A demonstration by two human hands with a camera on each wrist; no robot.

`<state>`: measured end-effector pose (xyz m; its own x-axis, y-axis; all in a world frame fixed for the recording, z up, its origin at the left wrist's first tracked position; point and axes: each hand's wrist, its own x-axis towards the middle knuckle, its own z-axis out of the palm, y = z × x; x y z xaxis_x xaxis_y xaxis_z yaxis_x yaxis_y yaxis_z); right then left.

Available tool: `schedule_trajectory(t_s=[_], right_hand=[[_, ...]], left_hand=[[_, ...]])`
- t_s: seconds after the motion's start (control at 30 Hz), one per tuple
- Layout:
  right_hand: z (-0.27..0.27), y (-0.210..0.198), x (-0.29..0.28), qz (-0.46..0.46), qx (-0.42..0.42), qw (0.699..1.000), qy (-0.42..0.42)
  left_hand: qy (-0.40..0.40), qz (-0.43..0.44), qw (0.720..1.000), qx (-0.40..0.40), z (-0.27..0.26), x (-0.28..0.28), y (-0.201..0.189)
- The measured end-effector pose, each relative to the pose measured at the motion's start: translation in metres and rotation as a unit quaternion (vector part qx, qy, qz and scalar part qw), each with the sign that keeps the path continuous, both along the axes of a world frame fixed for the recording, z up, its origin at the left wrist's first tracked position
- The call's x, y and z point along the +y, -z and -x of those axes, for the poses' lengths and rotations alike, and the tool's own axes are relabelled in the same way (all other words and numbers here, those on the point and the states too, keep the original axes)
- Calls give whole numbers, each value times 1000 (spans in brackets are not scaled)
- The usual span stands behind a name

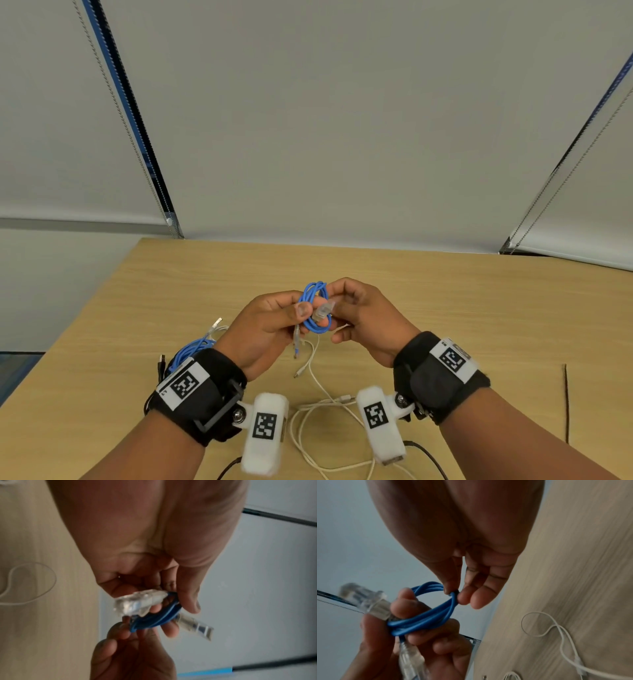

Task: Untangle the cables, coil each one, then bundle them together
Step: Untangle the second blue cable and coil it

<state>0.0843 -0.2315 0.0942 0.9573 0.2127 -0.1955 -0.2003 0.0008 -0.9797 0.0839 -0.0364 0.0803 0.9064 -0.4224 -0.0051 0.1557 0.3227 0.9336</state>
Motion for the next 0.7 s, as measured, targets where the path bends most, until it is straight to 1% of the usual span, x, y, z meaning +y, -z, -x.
schedule_trajectory(t_s=[0.07, 0.13, 0.2, 0.27, 0.3, 0.33, 0.4, 0.43, 0.5, 0.6, 0.7], right_hand=[[0, 2, 5, 9, 2, 1000, -6], [0, 3, 7, 12, -2, 1000, 9], [-1, 4, 10, 9, -12, 1000, 18], [0, 3, 14, 11, -30, 999, 3], [1, 4, 17, 23, -42, 999, -11], [1, 5, 20, 47, -55, 997, -24], [2, 11, 23, 126, -77, 988, -38], [2, 15, 22, 170, -80, 981, -43], [2, 25, 19, 241, -61, 967, -63], [5, 45, 11, 307, 2, 946, -105], [8, 63, 9, 362, 31, 924, -122]], left_hand=[[15, 9, 1000, 14, 0, 5, 1], [7, 4, 999, 31, 0, 11, 2], [-33, 7, 997, 65, -2, 17, 5], [-84, 37, 990, 103, -6, 26, 9], [-106, 44, 987, 110, -7, 31, 11], [-129, 29, 986, 102, -8, 36, 13], [-181, -55, 980, 55, -8, 46, 18], [-212, -107, 971, 30, -8, 52, 21], [-277, -192, 941, -5, -9, 67, 27], [-345, -274, 898, -5, -12, 94, 41], [-365, -339, 867, 2, -12, 109, 57]])
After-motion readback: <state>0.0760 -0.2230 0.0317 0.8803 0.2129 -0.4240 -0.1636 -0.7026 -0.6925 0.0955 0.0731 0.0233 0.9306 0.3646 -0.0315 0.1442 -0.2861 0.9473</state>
